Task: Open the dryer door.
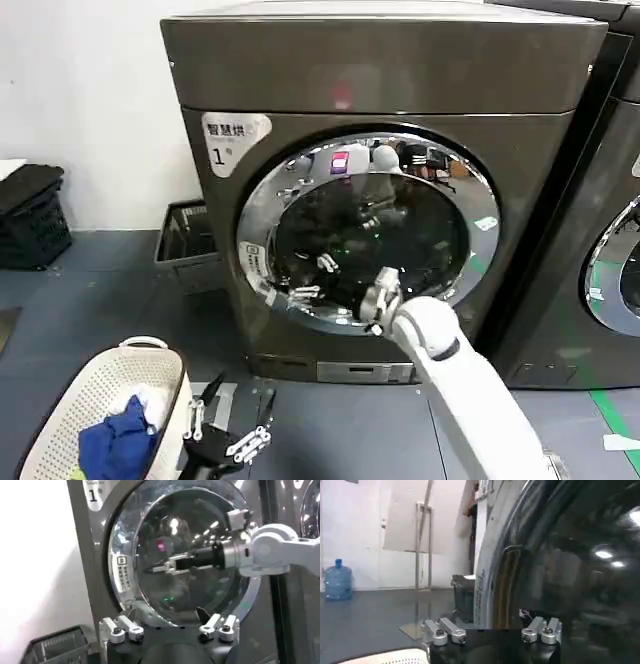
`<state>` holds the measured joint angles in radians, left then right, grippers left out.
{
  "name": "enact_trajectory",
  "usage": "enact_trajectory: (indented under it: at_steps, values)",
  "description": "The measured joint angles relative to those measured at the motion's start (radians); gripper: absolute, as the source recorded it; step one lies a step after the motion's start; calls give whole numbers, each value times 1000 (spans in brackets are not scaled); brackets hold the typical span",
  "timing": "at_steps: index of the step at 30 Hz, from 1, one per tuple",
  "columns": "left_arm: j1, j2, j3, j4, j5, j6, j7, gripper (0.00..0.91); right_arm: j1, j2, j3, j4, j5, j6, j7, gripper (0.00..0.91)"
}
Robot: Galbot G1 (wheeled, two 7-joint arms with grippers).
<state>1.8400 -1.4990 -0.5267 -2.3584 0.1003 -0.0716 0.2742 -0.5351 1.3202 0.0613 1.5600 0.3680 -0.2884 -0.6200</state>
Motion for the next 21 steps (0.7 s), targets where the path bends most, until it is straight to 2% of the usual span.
enact_trajectory:
  at_steps: [18, 21]
  values:
    - [-10, -2, 0, 5, 30, 11, 10, 907, 55, 10, -36, -61, 55, -19, -62, 907]
    - [-10, -2, -1, 5, 29, 19, 10, 907, 57, 6, -35, -59, 82, -34, -95, 907]
